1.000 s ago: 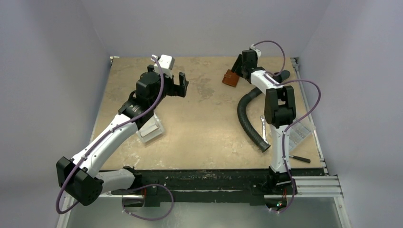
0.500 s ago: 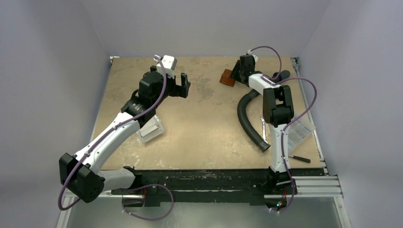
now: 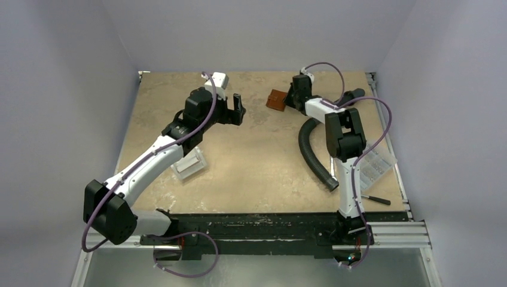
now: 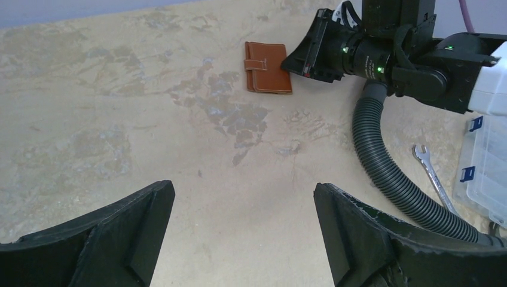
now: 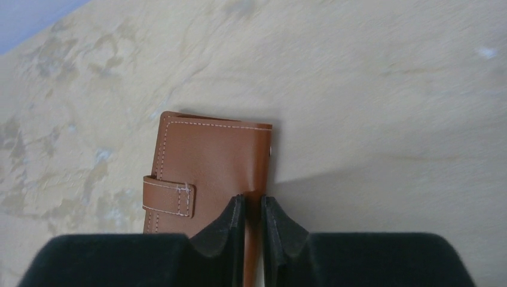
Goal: Put the credit cards into the card holder
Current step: Move the card holder to the center of the board.
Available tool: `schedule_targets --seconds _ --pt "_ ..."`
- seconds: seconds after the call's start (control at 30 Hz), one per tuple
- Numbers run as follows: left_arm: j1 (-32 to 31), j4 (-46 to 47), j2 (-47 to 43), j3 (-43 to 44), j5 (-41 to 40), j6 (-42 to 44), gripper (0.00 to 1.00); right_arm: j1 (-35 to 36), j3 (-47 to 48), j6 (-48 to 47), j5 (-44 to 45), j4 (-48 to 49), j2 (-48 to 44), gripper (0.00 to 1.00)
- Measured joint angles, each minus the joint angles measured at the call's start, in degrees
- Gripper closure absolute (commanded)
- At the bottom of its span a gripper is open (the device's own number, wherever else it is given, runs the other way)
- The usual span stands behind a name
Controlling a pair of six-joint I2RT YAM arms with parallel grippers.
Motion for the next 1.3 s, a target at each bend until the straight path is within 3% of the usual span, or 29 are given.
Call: schedule_targets --seconds 0.13,0.4,0.67,0.77,1.07,1.23,1.3 --pt "0.0 -0.11 2.93 0.0 0.94 -2.21 0.05 3.5 -6.45 -1.73 -0.63 2.75 -3.8 0.95" --pt "3.02 0.24 12.02 0.0 8.44 -10.88 0.14 10.49 -30.97 -4.09 -8.94 9.79 -19.12 1.0" --pt "6.03 3.87 29.35 0.31 21.35 -20.52 0.31 14.4 -52.96 -2.95 -15.65 19.34 -32.41 1.0" --pt "6.16 9.2 35.82 -0.57 28.57 -26.23 0.35 15.04 -58.4 -1.84 -17.11 22.58 -35.41 1.0" --pt "5.75 22.16 40.11 -2.78 35.91 -36.48 0.43 15.08 -66.05 0.7 -19.61 28.89 -38.97 1.0" --pt "2.86 21.16 38.05 -4.44 33.48 -37.33 0.31 15.15 -67.47 0.55 -18.75 26.93 -41.7 1.0" --pt "1.14 17.86 34.6 -5.92 28.98 -36.52 0.18 15.15 -67.71 0.42 -18.05 25.27 -43.23 1.0"
